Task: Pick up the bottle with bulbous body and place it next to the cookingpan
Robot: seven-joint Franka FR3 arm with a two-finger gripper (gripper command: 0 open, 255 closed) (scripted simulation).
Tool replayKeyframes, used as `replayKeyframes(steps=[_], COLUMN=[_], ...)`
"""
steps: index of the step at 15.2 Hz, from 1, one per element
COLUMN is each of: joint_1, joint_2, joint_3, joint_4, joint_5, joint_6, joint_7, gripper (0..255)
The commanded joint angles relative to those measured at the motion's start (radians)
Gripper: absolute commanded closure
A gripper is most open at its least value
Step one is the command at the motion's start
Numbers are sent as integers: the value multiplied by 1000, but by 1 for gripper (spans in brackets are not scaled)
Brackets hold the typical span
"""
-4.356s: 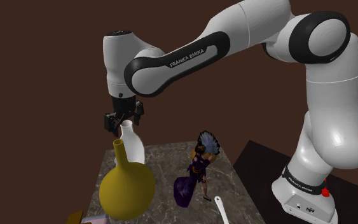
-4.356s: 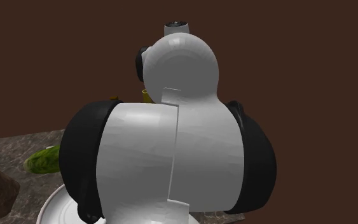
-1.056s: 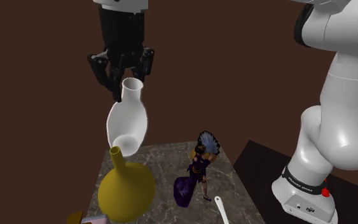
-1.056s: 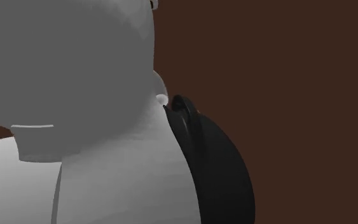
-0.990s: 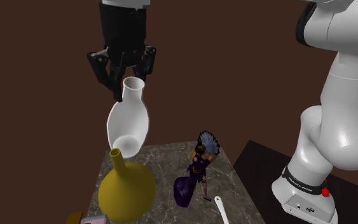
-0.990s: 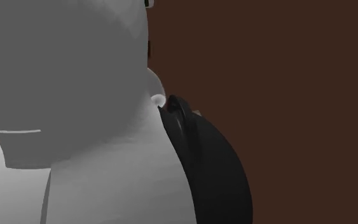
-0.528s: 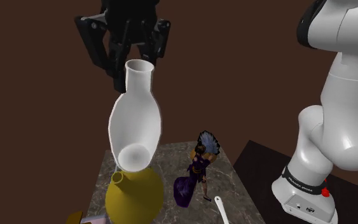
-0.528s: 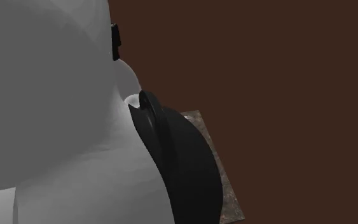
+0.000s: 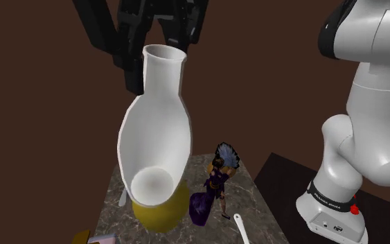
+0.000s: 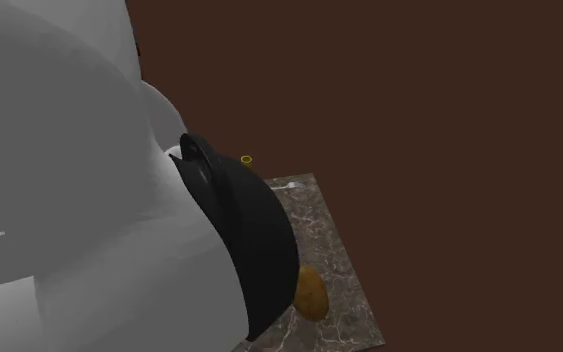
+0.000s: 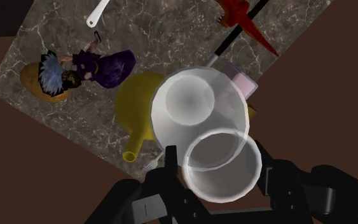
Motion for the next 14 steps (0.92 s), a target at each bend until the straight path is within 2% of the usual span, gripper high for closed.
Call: replayKeyframes(steps=[1, 7, 14], joint_1=[-16, -57, -80], joint_2=[-28, -105, -166], joint_3=[-1, -13, -26], joint_4=[-59, -242, -409], joint_5=[19, 72, 109], joint_6=[36, 155, 273], joint_7=[1, -12, -23], gripper=[255, 255, 255])
